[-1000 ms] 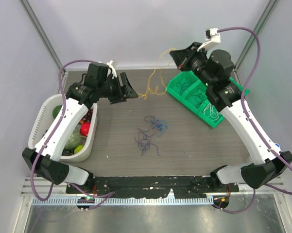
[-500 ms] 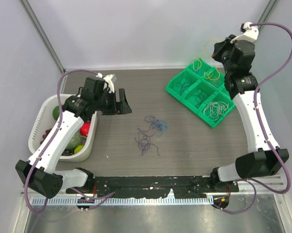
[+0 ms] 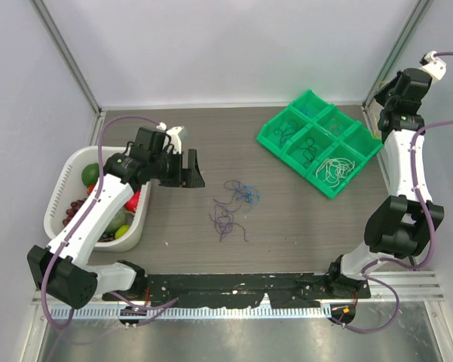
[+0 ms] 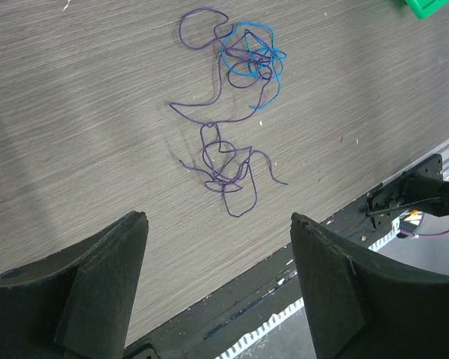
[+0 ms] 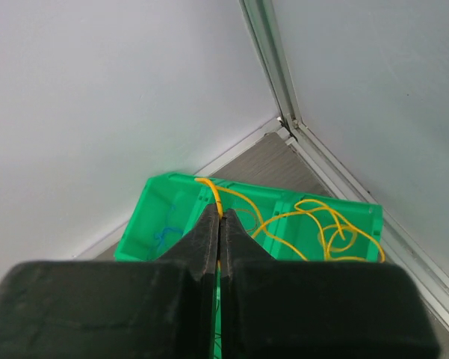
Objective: Untangle the cables
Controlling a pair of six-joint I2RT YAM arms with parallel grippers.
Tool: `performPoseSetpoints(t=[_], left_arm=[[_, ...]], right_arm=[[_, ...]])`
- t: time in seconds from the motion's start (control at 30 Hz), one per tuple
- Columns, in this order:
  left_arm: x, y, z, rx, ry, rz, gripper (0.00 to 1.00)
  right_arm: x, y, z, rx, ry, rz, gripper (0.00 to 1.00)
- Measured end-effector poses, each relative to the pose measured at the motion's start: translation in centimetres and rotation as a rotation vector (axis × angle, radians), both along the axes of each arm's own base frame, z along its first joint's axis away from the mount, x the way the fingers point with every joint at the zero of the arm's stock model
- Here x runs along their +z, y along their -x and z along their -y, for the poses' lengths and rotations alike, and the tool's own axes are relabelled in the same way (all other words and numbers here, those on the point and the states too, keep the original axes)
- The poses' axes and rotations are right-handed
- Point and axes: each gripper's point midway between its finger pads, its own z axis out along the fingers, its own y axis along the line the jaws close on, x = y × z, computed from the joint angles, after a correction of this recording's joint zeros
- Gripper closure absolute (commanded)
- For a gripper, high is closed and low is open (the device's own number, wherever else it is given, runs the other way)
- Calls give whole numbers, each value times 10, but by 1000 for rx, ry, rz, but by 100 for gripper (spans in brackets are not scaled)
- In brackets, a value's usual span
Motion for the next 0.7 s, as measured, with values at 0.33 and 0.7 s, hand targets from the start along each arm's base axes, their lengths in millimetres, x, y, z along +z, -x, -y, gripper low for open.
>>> performPoseSetpoints(t=[0.33,0.7], left_arm=[[-1,-3,-3,5,-9,2,19],[3,-8,-1,1,-14,-1,19]], right_arm=[[-21,-4,35,-54,-63,46,99],[-99,7,50,-101,-134,-75,99]])
